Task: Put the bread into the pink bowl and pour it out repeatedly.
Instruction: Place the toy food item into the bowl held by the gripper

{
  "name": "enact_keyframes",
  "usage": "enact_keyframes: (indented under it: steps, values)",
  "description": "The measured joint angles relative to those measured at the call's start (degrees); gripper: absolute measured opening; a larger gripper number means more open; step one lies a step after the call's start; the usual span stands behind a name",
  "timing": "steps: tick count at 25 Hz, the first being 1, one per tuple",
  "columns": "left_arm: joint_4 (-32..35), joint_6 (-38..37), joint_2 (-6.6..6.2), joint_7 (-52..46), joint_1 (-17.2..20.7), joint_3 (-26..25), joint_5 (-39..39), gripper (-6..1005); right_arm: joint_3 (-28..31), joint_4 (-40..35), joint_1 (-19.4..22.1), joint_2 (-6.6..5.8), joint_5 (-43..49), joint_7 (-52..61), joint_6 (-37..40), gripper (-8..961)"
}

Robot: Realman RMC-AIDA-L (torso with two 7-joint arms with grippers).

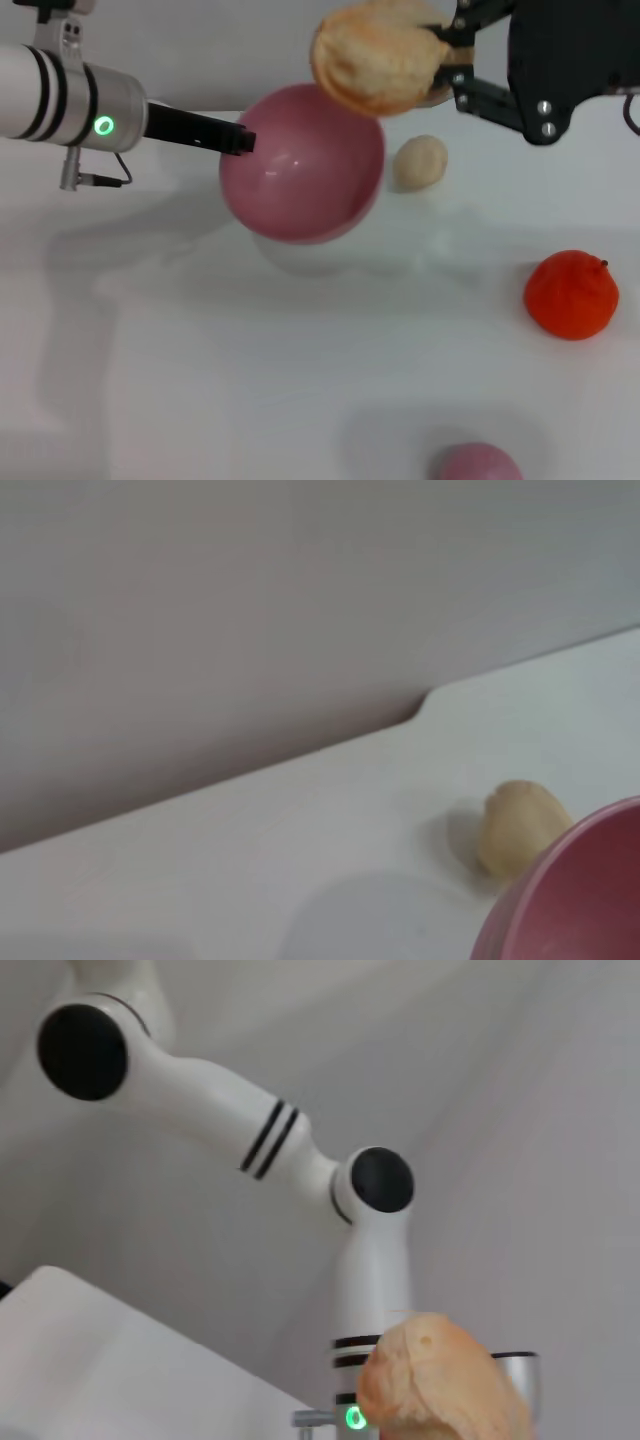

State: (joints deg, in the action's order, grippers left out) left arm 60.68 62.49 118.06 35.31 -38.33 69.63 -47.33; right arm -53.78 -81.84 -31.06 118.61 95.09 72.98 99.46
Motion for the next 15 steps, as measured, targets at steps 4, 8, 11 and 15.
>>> enact_keyframes:
  steps: [4, 8, 11, 15]
  values:
    - [-0.1, 0.0, 0.06, -0.1, -0.2, 2.1, -1.9, 45, -0.4, 3.1, -0.4, -0.03, 0.0, -2.0, -1.6, 143]
    - [-0.2, -0.2, 0.06, -0.1, -0.5, 4.1, -4.0, 45, -1.1, 8.0, -1.1, -0.04, 0.3, -5.2, -3.0, 142]
    - [-0.2, -0.3, 0.15, -0.1, -0.7, 4.7, -4.3, 45, -1.3, 11.7, -1.8, -0.04, 0.4, -7.5, -4.4, 140]
    - [-0.9, -0.4, 0.18, -0.2, -1.1, 4.8, -4.7, 45, -1.3, 17.0, -2.5, -0.11, 0.5, -11.1, -6.5, 139]
